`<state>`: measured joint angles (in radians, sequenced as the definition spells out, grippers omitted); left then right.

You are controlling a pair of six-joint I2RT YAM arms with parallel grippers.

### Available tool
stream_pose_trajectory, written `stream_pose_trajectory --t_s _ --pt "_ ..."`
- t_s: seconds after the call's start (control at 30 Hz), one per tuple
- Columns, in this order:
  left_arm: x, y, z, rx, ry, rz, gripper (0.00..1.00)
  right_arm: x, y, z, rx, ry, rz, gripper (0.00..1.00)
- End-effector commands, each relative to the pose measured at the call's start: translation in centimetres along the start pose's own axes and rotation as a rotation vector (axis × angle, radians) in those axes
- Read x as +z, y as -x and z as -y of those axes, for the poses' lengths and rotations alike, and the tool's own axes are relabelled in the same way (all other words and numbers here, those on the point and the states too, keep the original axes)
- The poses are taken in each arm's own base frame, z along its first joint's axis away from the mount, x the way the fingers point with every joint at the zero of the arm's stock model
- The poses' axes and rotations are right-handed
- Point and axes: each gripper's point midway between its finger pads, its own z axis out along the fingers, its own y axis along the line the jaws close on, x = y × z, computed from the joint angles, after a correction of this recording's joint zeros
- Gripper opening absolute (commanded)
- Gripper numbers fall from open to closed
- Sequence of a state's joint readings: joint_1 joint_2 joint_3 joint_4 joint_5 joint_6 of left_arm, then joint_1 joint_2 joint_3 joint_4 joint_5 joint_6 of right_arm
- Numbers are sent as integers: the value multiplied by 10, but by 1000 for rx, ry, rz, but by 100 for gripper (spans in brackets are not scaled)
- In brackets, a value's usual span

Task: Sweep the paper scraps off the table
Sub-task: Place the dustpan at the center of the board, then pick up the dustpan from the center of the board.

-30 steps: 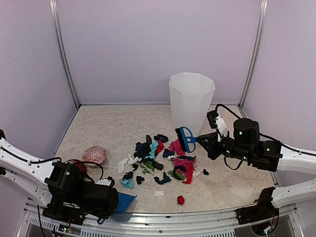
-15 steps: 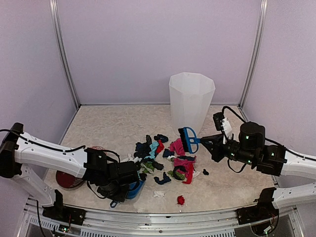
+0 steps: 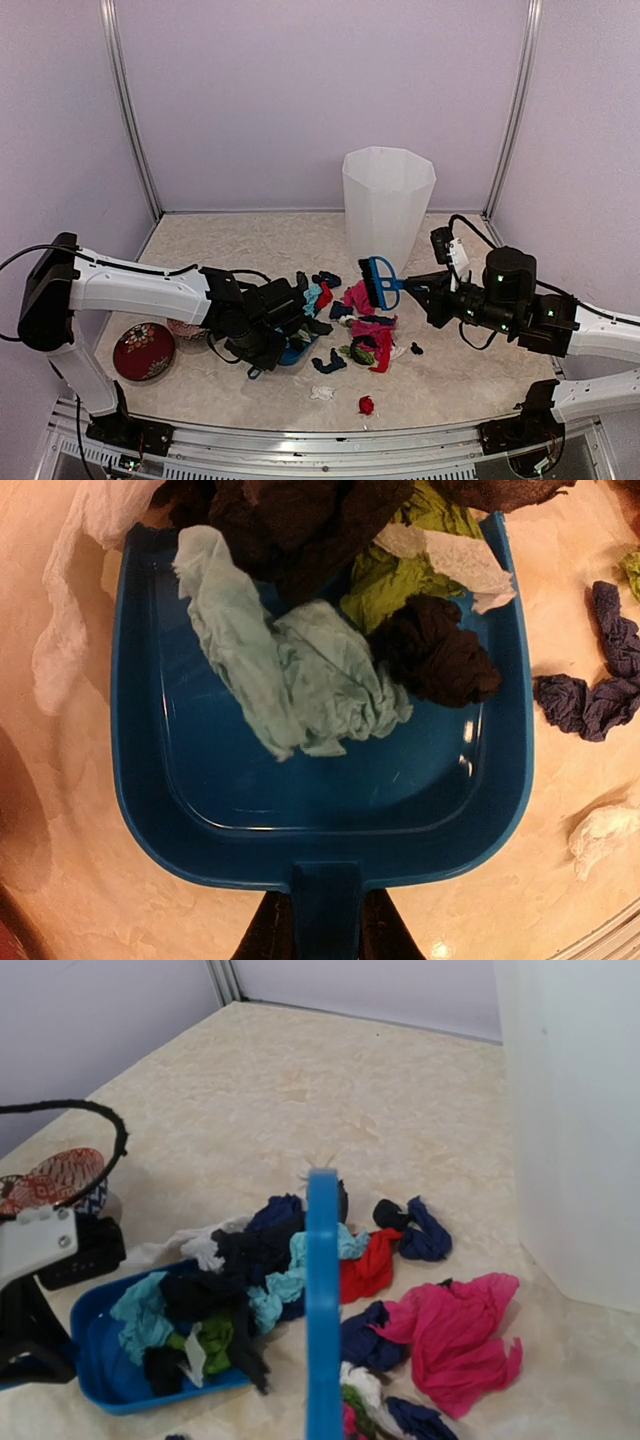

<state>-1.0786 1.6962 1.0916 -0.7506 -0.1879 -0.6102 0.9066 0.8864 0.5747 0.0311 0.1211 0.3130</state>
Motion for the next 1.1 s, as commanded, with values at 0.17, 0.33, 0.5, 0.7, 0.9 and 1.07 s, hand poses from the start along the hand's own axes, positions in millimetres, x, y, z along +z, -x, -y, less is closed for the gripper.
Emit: stream_pose_trajectory --t_s 0.17,0.33,0.5,0.7,0.9,1.07 --pt "13 -5 -5 61 10 23 33 7 10 -1 -2 2 18 0" --pt "10 -7 -8 40 1 45 49 13 12 -3 -9 8 9 0" --pt "-3 -11 -17 -26 1 94 65 16 14 -5 -12 11 11 0" --pt "-22 -19 -1 -51 -93 219 86 19 9 -5 -14 12 4 0" --pt "-29 -22 1 -72 -93 360 99 22 10 -6 -20 16 2 0" --pt "-33 -21 -9 -155 -115 454 99 20 11 -6 -14 19 13 0"
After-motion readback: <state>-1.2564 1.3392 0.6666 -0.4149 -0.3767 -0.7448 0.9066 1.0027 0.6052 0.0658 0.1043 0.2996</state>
